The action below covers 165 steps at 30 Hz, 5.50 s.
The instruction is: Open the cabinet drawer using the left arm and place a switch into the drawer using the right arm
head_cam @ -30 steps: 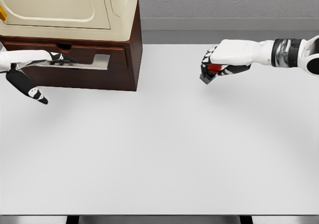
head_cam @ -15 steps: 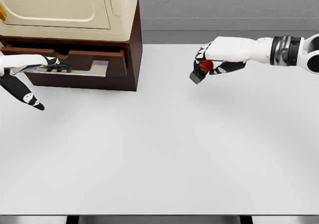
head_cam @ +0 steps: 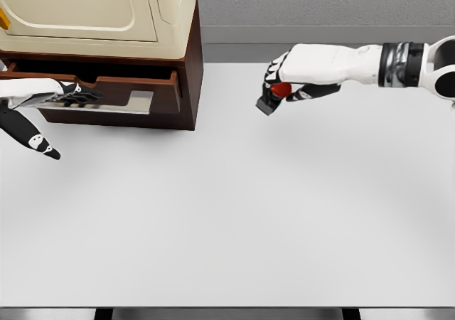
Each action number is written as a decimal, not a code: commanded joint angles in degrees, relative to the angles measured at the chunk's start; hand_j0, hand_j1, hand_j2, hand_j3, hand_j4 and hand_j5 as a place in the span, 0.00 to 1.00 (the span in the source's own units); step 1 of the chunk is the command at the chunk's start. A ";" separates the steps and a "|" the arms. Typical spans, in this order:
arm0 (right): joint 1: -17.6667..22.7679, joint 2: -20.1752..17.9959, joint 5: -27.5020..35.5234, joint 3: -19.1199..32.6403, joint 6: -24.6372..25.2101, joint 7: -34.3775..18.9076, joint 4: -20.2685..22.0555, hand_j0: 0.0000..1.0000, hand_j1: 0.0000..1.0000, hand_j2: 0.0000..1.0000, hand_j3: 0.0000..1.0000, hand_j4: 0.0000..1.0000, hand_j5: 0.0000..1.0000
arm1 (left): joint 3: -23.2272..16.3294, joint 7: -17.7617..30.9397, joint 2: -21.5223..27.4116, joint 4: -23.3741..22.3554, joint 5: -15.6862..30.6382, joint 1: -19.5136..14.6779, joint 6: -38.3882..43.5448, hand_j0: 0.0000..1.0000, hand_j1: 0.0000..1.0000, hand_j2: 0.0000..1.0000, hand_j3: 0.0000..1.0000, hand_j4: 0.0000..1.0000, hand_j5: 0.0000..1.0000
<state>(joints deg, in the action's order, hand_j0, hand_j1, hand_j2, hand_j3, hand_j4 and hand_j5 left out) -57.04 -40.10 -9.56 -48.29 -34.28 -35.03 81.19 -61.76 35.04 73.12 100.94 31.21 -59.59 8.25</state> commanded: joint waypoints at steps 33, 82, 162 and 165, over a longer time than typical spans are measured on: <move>-2.46 3.45 0.25 -1.46 8.26 0.03 9.07 0.48 0.48 0.48 0.48 0.48 0.48 | 0.50 -0.04 2.29 0.04 4.30 1.23 -0.16 1.00 1.00 1.00 1.00 1.00 1.00; -6.68 5.39 0.33 -3.74 10.55 0.03 9.25 0.49 0.49 0.49 0.49 0.49 0.49 | 0.42 -0.04 3.08 0.13 21.88 3.78 8.01 1.00 1.00 1.00 1.00 1.00 1.00; -7.56 -0.85 3.41 -1.54 -0.72 0.03 7.58 1.00 1.00 1.00 1.00 1.00 1.00 | 5.95 -0.04 3.34 0.04 26.89 3.42 26.56 1.00 1.00 1.00 1.00 1.00 1.00; -6.24 -3.67 3.50 -0.75 -0.72 0.03 7.40 1.00 1.00 1.00 1.00 1.00 1.00 | 5.95 -0.04 3.34 0.04 26.89 3.42 26.56 1.00 1.00 1.00 1.00 1.00 1.00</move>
<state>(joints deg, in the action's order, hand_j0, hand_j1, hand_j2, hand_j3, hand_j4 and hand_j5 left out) -62.67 -41.23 -6.88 -50.26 -34.11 -35.04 88.68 -54.92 35.88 76.35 101.23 63.56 -56.16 35.99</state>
